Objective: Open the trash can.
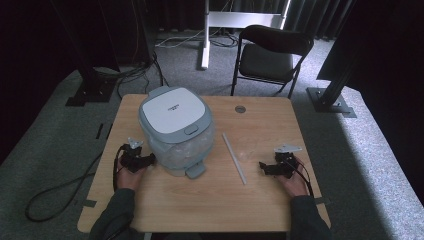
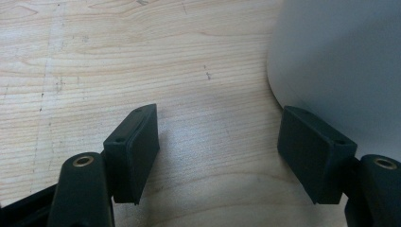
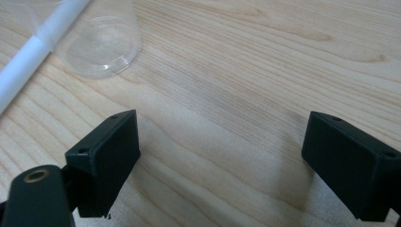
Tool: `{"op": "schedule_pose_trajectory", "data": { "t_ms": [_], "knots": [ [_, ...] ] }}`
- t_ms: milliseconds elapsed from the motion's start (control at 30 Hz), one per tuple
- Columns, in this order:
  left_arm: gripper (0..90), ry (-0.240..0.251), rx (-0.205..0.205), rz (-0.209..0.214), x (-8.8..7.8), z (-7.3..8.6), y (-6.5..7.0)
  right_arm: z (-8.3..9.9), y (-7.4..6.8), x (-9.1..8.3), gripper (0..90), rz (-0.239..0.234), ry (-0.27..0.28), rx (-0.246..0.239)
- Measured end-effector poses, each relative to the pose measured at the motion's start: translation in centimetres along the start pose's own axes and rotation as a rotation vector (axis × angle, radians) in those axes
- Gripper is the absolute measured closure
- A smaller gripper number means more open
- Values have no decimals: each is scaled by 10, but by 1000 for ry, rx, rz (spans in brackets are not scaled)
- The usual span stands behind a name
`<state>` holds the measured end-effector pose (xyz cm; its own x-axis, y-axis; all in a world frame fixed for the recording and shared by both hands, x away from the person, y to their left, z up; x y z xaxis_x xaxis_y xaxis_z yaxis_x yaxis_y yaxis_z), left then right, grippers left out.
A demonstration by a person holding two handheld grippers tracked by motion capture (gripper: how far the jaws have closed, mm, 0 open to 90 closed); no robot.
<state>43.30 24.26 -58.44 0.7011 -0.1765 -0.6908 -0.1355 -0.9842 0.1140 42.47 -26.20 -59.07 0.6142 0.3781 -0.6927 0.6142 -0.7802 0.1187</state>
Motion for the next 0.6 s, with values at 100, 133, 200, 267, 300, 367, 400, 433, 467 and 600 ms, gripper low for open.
{"op": "schedule_pose_trajectory", "data": {
  "t_ms": [100, 133, 200, 267, 300, 367, 400, 433, 467, 600],
  "knots": [
    [302, -2, 1, 0, 0, 0, 0, 1, -1, -1, 111, -4, 0, -4],
    [301, -2, 1, 0, 0, 0, 0, 1, -1, -1, 111, -4, 0, -5],
    [301, -2, 1, 0, 0, 0, 0, 1, -1, -1, 111, -3, 0, -3],
    [301, -2, 1, 1, 0, 0, 0, 1, -1, -1, 111, -2, 0, -2],
    [301, -2, 1, 2, 0, 0, 0, 1, -1, -1, 111, -2, 0, -2],
    [301, -1, 2, 3, -1, 1, 0, 1, -1, -1, 111, -1, 1, -2],
    [301, -2, 2, 3, -1, 1, 0, 1, -1, -2, 111, -2, 0, -1],
    [301, -1, 2, 2, -1, 1, 0, 1, -1, -2, 111, -1, 0, -1],
    [301, -1, 2, 2, -1, 1, 0, 1, -1, -2, 111, -1, 0, -1],
    [301, -1, 2, 2, -1, 1, 0, 2, -1, -2, 131, 6, -2, 5]
  ]
}}
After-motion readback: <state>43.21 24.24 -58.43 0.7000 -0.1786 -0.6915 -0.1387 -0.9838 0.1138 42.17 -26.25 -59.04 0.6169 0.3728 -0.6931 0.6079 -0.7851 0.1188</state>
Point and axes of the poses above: each handheld gripper's, and its own axes: x roughly forward along the jaws, z roughly out of its underside, y roughly to its right, the point moved 6 cm from there along x, roughly forward along the jaws, and after that the axes turned 10 degrees about -x, right-handed, at the moved point
